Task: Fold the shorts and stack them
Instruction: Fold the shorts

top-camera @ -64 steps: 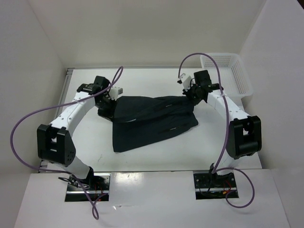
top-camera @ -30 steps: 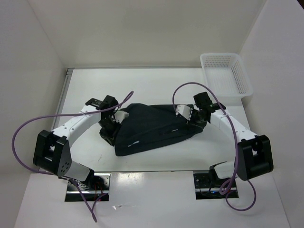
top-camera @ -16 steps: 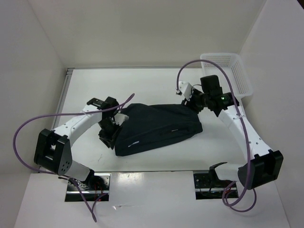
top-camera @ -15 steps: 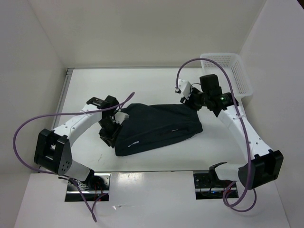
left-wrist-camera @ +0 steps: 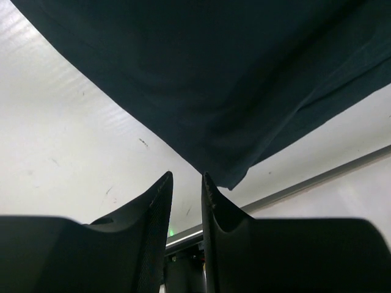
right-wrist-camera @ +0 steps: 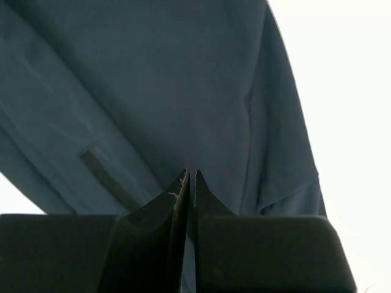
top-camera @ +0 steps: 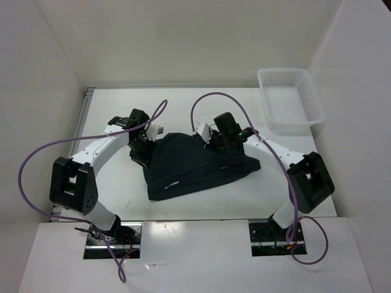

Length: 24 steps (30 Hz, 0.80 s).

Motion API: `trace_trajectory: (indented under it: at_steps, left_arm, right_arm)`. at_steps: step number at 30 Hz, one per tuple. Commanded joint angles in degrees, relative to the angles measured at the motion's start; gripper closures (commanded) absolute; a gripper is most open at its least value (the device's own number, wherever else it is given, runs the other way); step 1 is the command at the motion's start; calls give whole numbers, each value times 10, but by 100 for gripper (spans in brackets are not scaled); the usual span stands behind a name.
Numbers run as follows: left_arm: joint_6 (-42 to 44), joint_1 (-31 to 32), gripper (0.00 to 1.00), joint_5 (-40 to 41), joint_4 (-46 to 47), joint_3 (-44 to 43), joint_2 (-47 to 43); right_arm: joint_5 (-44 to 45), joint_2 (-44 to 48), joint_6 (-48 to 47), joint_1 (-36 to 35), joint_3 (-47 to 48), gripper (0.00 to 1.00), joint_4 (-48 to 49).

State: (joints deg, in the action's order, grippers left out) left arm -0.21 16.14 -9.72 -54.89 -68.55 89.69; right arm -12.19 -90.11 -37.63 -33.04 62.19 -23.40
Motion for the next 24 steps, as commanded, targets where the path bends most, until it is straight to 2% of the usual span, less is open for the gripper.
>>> trace_trajectory:
  at_steps: [1, 6, 12, 17, 24]
  left_arm:
    - [2, -3, 67, -13, 29, 1, 4]
    - [2, -3, 67, -46, 58, 20, 35]
    - [2, -3, 66, -67, 74, 34, 35]
    - [2, -3, 66, -54, 74, 46, 29]
    - [2, -3, 66, -48, 80, 51, 23]
  right_arm:
    - [6, -11, 30, -5, 0, 91, 75]
    - [47, -56, 15, -27, -11, 91, 94]
    - [42, -68, -46, -45, -32, 94, 34]
    - [21, -30, -96, -67, -53, 100, -22]
    - [-13, 8, -111, -92, -79, 100, -90]
